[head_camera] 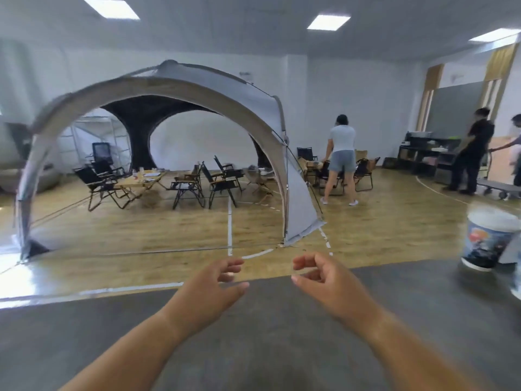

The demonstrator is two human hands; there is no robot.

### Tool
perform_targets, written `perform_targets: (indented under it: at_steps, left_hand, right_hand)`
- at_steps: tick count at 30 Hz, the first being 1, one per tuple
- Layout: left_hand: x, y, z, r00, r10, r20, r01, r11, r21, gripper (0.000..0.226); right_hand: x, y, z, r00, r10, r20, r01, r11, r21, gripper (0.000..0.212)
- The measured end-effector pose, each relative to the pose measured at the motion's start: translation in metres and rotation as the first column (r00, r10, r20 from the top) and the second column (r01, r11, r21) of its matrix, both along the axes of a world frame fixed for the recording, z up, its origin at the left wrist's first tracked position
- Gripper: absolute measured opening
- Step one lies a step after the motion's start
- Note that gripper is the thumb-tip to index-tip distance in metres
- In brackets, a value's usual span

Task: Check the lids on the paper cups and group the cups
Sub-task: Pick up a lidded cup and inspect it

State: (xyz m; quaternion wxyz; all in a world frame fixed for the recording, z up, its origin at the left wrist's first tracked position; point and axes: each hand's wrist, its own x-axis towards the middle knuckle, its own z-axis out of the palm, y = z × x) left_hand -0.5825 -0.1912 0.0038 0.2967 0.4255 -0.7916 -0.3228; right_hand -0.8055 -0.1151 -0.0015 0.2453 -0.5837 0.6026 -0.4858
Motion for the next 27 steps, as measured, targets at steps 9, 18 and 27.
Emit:
perform_targets:
  at_steps: [9,18,27]
  left_hand:
    - [0.363,0.006,0.029,0.976,0.203,-0.081,-0.208,0.976,-0.058,0.036]
    - [0.547,0.014,0.049,0.931,0.351,-0.101,-0.363,0.919,-0.155,0.041]
    - [0.545,-0.071,0.017,0.797,0.561,0.226,-0.457,0.803,-0.382,0.066]
  right_hand:
    - [0.369,-0.079,0.013,0.957,0.286,0.053,-0.285,0.958,-0.036,0.025]
    - [0.560,-0.134,0.025,0.968,0.247,-0.031,-0.249,0.962,-0.113,0.029]
    - [0.592,-0.177,0.011,0.958,0.086,-0.274,-0.081,0.996,0.030,0.083]
